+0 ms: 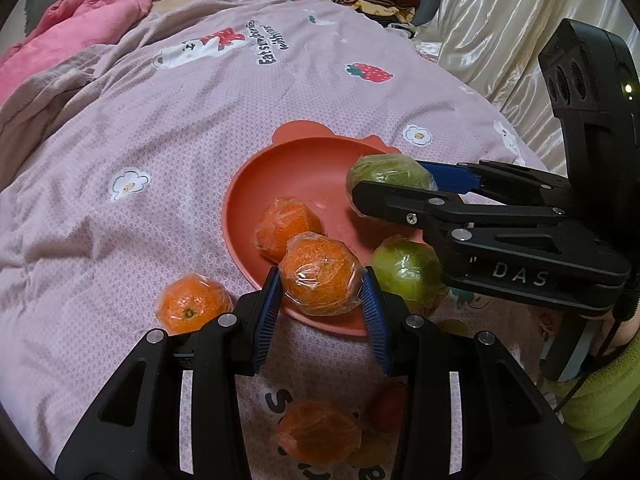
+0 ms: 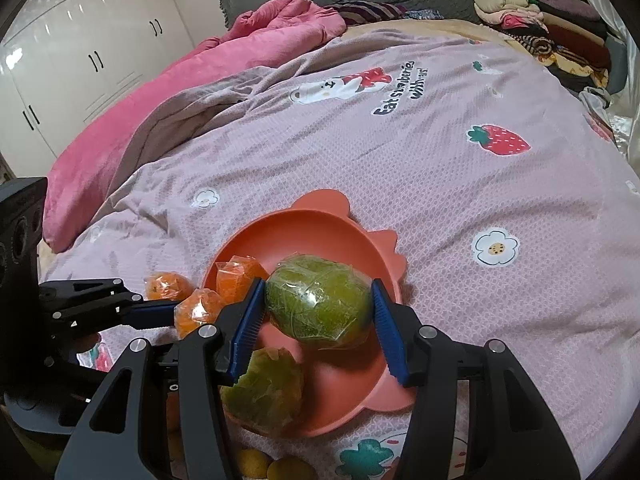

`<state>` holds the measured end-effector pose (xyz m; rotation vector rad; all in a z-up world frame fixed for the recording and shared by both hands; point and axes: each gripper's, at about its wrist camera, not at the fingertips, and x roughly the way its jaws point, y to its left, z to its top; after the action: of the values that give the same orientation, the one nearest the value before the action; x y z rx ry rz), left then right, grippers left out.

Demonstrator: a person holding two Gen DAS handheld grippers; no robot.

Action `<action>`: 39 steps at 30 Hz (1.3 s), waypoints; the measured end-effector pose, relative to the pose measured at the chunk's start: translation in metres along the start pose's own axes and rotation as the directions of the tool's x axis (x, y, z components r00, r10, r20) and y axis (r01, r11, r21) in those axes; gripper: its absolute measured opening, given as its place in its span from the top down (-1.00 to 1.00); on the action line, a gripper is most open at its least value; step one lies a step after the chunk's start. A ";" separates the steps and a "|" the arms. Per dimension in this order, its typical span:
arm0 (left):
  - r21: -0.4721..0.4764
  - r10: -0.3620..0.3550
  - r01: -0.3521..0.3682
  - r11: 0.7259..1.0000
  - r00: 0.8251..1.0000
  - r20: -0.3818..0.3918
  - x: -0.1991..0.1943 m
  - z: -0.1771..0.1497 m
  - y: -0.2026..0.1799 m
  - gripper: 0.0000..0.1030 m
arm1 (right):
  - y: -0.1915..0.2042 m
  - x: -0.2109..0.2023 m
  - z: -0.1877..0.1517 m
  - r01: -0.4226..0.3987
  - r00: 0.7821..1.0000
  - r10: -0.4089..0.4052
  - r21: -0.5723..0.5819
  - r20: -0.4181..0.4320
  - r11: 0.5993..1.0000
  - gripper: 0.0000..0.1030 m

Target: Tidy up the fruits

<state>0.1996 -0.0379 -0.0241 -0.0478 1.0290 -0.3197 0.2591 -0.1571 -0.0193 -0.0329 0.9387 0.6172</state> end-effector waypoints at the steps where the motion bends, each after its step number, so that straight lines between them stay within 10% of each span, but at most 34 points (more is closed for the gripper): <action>1: 0.000 0.000 0.000 1.000 1.000 0.001 0.000 0.000 0.000 0.38 | 0.000 0.000 0.000 0.001 1.000 -0.001 0.003 0.000 1.000 0.00; 39: 0.000 0.006 -0.006 1.000 1.000 0.012 -0.002 0.000 0.000 0.31 | -0.007 -0.013 -0.001 0.011 0.999 -0.013 0.043 0.035 0.999 -0.02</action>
<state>0.1986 -0.0369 -0.0222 -0.0465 1.0172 -0.3136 0.2568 -0.1695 -0.0115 0.0108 0.9163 0.5846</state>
